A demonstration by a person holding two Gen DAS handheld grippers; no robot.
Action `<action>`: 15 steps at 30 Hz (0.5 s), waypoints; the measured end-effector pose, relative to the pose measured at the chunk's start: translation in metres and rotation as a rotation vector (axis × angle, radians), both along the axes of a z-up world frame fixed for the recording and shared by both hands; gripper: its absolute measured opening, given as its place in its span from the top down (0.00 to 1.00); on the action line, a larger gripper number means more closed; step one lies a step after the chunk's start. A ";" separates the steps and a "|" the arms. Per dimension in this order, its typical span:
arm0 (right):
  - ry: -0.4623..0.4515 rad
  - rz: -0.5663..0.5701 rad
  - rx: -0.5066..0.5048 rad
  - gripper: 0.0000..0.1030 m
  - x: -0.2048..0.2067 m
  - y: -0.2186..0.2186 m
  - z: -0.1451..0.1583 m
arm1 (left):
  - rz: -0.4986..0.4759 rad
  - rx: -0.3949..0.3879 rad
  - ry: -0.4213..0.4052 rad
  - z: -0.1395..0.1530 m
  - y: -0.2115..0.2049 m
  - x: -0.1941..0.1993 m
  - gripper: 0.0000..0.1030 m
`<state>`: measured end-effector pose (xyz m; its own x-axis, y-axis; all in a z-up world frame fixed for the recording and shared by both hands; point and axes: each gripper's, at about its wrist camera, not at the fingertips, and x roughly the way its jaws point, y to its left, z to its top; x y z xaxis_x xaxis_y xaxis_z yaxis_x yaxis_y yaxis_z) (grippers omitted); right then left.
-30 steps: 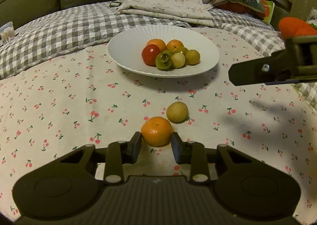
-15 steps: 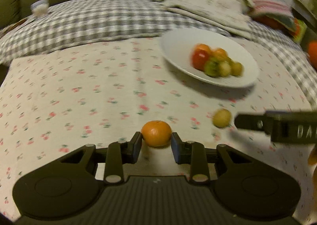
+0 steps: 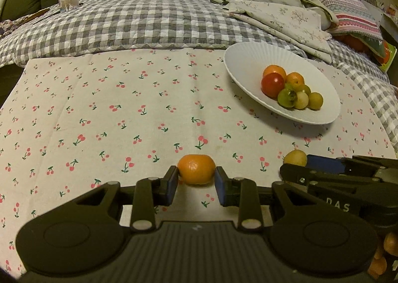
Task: Organize fruits
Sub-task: 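Grasp the last yellow fruit with the right tool while the left tool holds the orange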
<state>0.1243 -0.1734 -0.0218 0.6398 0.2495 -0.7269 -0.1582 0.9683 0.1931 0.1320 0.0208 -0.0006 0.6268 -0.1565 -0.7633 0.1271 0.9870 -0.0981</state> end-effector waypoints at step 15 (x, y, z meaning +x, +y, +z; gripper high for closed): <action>-0.061 0.024 -0.039 0.76 -0.008 0.007 0.015 | -0.002 -0.006 -0.011 0.004 -0.002 -0.001 0.71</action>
<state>0.1166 -0.1662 -0.0067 0.6771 0.2378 -0.6964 -0.1917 0.9707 0.1451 0.1308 0.0187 0.0036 0.6347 -0.1625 -0.7555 0.1301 0.9862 -0.1028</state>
